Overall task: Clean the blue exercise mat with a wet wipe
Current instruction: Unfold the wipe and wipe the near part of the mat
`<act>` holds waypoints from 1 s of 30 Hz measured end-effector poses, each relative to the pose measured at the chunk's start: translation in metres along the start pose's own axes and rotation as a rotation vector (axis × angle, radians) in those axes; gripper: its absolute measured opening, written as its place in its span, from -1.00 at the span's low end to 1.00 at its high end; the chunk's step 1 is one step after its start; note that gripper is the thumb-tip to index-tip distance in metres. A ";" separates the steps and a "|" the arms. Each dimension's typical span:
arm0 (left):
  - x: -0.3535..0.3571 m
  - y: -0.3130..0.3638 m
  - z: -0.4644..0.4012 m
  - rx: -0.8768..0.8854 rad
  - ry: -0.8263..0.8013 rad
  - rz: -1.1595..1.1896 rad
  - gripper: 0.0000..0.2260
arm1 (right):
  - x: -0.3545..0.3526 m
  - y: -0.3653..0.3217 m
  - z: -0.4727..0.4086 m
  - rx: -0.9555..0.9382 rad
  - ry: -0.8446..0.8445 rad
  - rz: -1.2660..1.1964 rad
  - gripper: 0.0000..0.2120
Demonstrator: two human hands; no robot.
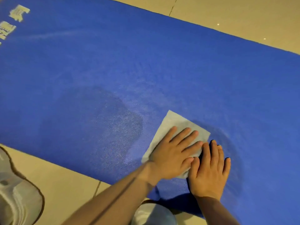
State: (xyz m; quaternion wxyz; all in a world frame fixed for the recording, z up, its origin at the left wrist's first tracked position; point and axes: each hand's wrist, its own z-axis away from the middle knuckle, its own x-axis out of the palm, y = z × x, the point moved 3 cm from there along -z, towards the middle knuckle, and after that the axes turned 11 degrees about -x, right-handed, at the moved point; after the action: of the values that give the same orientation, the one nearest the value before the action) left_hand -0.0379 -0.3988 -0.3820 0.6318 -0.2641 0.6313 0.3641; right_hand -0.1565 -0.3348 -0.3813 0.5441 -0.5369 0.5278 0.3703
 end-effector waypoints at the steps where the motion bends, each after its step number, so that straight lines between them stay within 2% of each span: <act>1: 0.000 -0.014 0.002 0.081 -0.008 0.017 -0.52 | 0.000 0.001 0.000 -0.003 0.000 -0.002 -0.46; 3: -0.001 -0.060 0.007 0.106 -0.010 0.027 -0.51 | -0.001 0.002 -0.001 0.008 0.001 -0.005 -0.46; 4: -0.002 -0.089 0.012 0.025 0.003 0.019 -0.50 | -0.002 0.001 -0.001 0.012 0.003 -0.009 -0.45; 6: -0.010 -0.151 0.034 -0.281 0.048 0.011 -0.47 | -0.003 -0.001 0.000 0.015 0.003 -0.016 -0.45; 8: -0.022 -0.202 0.074 -0.670 0.054 0.044 -0.42 | -0.003 0.000 -0.001 0.021 -0.008 -0.024 -0.45; 10: -0.029 -0.218 0.123 -1.048 0.022 0.124 -0.35 | -0.002 0.002 0.001 0.020 -0.023 -0.026 -0.44; 11: -0.030 -0.212 0.141 -1.155 0.013 0.138 -0.33 | -0.002 0.002 0.001 0.021 -0.023 -0.029 -0.44; 13: -0.024 -0.185 0.158 -1.206 0.025 0.140 -0.34 | -0.002 0.002 0.000 0.023 -0.021 -0.026 -0.44; 16: -0.013 -0.138 0.156 -1.145 0.040 0.106 -0.40 | -0.002 0.000 0.001 0.014 -0.018 -0.018 -0.44; 18: -0.007 -0.103 0.143 -1.029 0.046 0.081 -0.42 | -0.002 0.000 0.000 0.012 -0.013 -0.020 -0.44; 23: -0.001 -0.005 0.095 -0.406 -0.032 0.090 -0.38 | -0.004 0.000 0.000 0.017 -0.001 -0.029 -0.44; 25: 0.003 -0.003 0.083 -0.233 -0.034 0.060 -0.40 | -0.004 0.000 0.000 0.014 0.012 -0.024 -0.45; 28: -0.001 -0.035 0.069 0.032 -0.071 0.040 -0.43 | -0.003 0.000 0.000 0.016 0.011 -0.030 -0.45; 30: -0.004 -0.072 0.055 0.084 -0.092 0.028 -0.42 | -0.003 0.000 0.000 0.020 0.005 -0.024 -0.45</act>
State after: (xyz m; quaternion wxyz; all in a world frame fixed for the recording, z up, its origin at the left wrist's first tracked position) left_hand 0.0530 -0.3989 -0.3841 0.6656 -0.2114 0.6198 0.3580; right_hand -0.1570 -0.3341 -0.3780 0.5526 -0.5388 0.5262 0.3571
